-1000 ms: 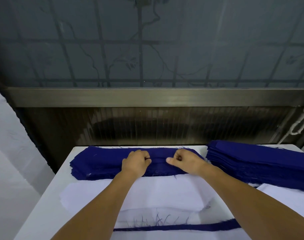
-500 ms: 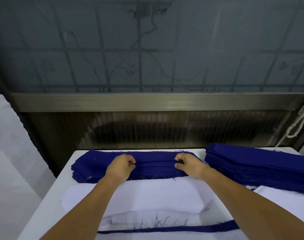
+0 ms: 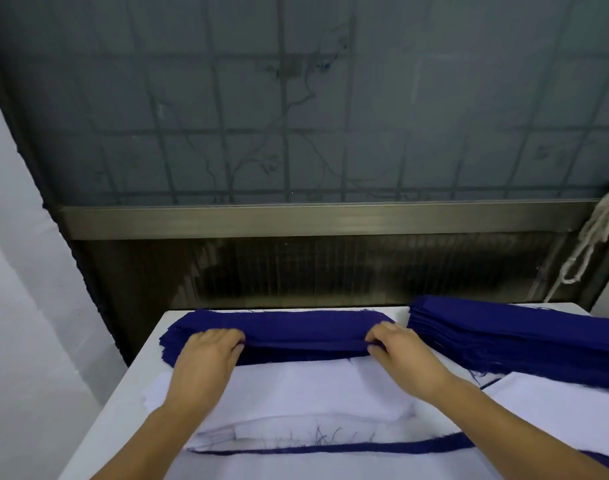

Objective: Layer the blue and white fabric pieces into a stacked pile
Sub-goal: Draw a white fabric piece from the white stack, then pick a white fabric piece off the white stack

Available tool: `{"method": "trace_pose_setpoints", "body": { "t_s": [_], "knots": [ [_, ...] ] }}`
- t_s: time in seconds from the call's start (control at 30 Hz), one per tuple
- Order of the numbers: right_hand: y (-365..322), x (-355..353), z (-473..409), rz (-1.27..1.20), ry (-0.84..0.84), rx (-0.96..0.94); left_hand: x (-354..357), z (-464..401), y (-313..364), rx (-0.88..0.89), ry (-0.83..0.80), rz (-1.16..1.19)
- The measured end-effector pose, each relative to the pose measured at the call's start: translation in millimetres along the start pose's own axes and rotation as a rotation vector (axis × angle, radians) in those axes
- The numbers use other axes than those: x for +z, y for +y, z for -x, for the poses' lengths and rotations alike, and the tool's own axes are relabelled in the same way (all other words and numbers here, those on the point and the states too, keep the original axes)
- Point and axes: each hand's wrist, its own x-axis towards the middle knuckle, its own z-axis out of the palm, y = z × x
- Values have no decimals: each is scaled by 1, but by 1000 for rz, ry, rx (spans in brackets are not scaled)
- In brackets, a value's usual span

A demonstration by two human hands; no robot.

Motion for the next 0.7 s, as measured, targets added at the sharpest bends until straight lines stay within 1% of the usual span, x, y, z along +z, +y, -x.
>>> {"method": "trace_pose_setpoints", "body": {
  "t_s": [0.03,0.07,0.1,0.13,0.17,0.27,0.37,0.47,0.53,0.57,0.63,0.67,0.7],
  "knots": [
    [-1,-5,16,-11,-4,-39,-8,11,2,46,26,-1],
    [-1,-10,34,-22,-15,-69,-18,20,5,108,17,0],
    [-1,-15,51,-32,-31,-86,-26,29,8,154,-35,-38],
    [-2,-20,69,-46,-50,-92,-33,37,11,189,-152,-73],
    [-2,-24,85,-67,-71,-91,-32,48,10,230,-223,-68],
    [2,-27,120,-93,-138,-59,-25,72,-2,224,-316,-7],
    [6,-26,133,-99,-198,30,-32,80,-10,198,-410,38],
    [2,-37,125,-152,-216,89,-46,72,-10,135,-332,77],
    [-2,-50,116,-178,-147,106,-57,67,-6,91,-258,89],
    [-4,-56,114,-172,-76,106,-62,65,-4,77,-214,102],
    [-7,-65,118,-124,124,45,-73,65,1,71,-101,133],
    [-8,-66,124,-97,216,-2,-77,70,1,88,-67,142],
    [-8,-64,132,-64,283,-55,-79,77,1,115,-71,148]
  ]
}}
